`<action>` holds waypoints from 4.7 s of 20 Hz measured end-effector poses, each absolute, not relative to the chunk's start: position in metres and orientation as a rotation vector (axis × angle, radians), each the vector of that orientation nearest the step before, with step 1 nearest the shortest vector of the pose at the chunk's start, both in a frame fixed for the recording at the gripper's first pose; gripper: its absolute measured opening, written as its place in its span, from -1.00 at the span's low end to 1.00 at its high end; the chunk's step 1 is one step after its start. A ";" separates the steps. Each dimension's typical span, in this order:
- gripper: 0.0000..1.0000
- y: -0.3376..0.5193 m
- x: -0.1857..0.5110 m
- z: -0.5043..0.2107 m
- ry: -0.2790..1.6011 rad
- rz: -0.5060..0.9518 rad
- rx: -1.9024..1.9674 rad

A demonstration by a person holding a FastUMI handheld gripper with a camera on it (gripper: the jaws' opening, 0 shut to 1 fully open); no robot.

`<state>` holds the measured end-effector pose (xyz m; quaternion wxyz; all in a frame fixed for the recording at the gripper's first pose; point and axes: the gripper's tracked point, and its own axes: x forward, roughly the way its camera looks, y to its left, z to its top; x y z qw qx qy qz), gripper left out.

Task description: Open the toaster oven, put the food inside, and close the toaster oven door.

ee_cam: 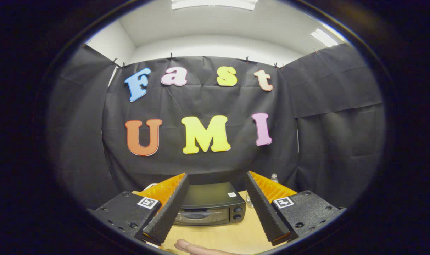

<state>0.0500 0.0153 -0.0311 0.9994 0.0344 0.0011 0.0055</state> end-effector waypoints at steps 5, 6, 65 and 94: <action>1.00 0.030 0.105 -0.069 0.046 0.032 0.037; 1.00 0.038 0.117 -0.082 0.075 0.052 0.040; 0.98 0.052 0.063 -0.384 0.538 0.209 0.039; 0.51 0.196 -0.080 -0.333 1.357 0.899 0.450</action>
